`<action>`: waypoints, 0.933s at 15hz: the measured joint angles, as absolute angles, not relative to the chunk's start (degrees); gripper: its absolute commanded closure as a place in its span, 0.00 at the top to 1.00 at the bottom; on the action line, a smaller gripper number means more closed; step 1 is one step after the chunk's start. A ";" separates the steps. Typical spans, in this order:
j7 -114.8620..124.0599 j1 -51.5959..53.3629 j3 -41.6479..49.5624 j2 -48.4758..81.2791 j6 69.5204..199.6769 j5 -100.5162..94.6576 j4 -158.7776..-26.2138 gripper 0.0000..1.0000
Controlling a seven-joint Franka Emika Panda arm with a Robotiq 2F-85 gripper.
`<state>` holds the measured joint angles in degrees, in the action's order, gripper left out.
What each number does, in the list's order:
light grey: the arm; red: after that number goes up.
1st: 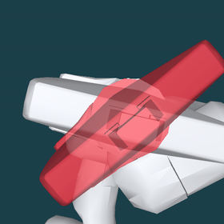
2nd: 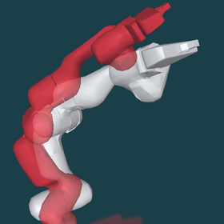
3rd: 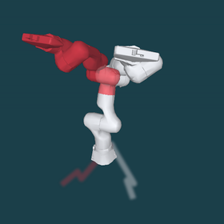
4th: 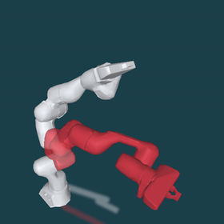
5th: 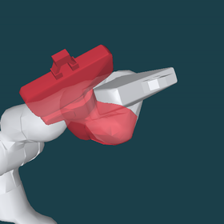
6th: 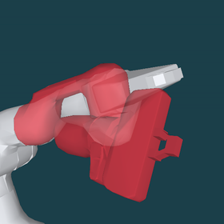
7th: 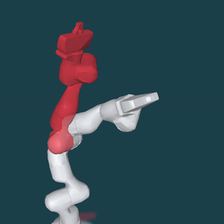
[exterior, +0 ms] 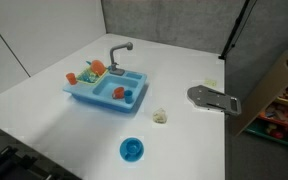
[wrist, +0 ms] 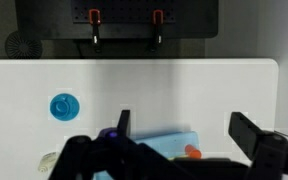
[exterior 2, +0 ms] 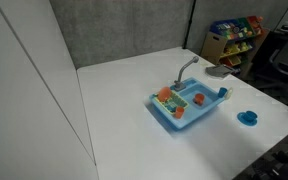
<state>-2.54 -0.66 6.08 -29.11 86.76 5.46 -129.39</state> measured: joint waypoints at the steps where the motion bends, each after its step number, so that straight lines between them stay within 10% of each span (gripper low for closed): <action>1: -1.94 -0.78 5.92 -28.84 88.08 5.56 -129.40 1.00; 14: 11.55 -3.24 3.52 -20.41 104.29 5.56 -129.45 1.00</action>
